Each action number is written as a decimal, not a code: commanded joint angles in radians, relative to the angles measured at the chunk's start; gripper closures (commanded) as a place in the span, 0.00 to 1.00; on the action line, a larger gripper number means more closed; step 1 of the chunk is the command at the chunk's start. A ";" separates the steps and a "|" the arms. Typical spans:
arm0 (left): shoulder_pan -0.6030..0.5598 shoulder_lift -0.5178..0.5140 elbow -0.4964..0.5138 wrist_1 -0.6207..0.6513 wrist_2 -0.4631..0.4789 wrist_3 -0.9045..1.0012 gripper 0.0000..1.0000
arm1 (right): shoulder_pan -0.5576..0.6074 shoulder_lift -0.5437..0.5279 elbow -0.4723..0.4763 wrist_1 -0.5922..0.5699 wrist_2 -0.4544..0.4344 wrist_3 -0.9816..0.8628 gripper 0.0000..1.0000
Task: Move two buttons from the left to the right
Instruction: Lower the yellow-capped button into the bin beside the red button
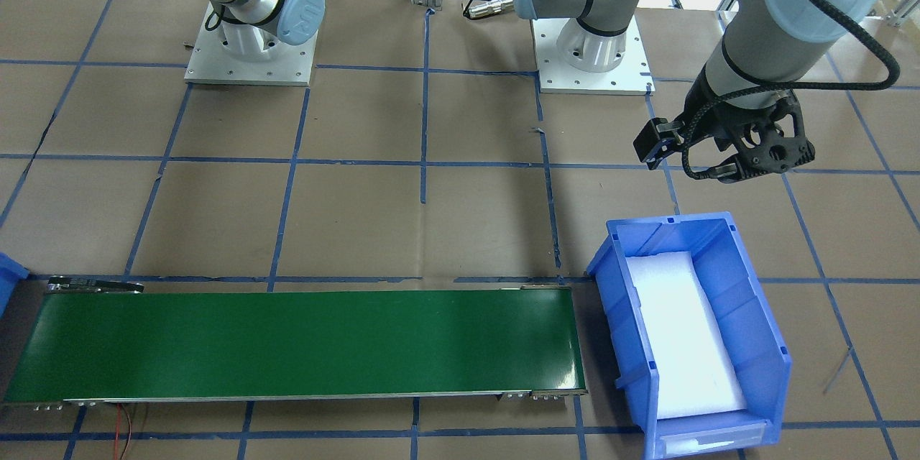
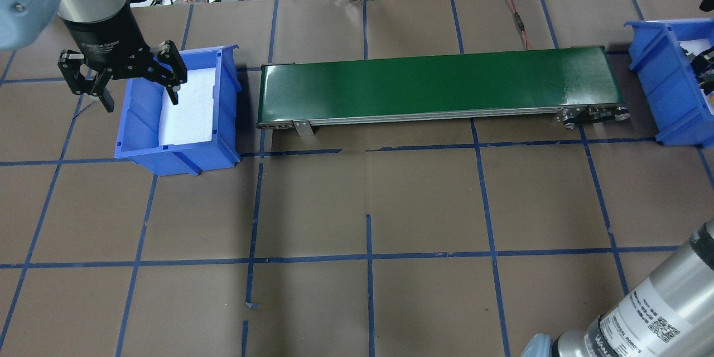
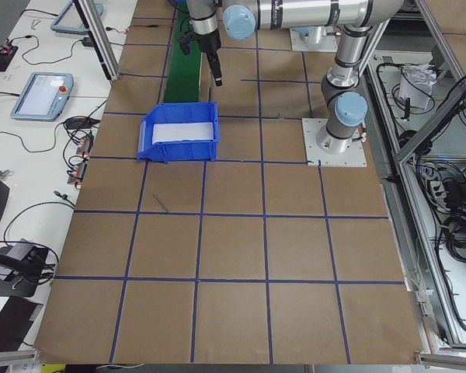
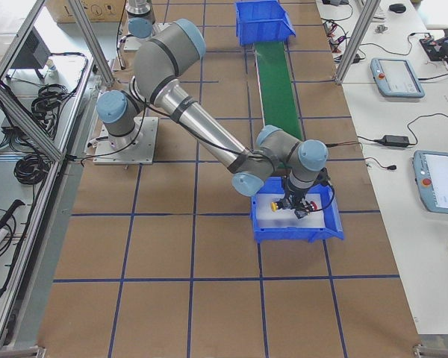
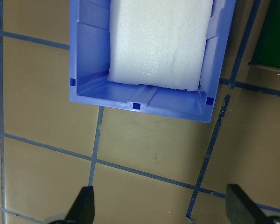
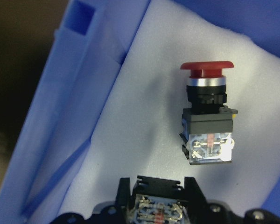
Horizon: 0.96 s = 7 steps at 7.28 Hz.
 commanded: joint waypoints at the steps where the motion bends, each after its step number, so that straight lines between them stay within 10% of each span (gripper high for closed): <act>1: 0.001 0.000 0.000 0.000 0.000 0.000 0.00 | -0.002 0.000 0.001 0.000 -0.006 0.000 0.94; 7: -0.001 -0.002 -0.002 -0.002 -0.001 0.000 0.00 | -0.020 0.014 0.001 -0.002 -0.008 -0.005 0.94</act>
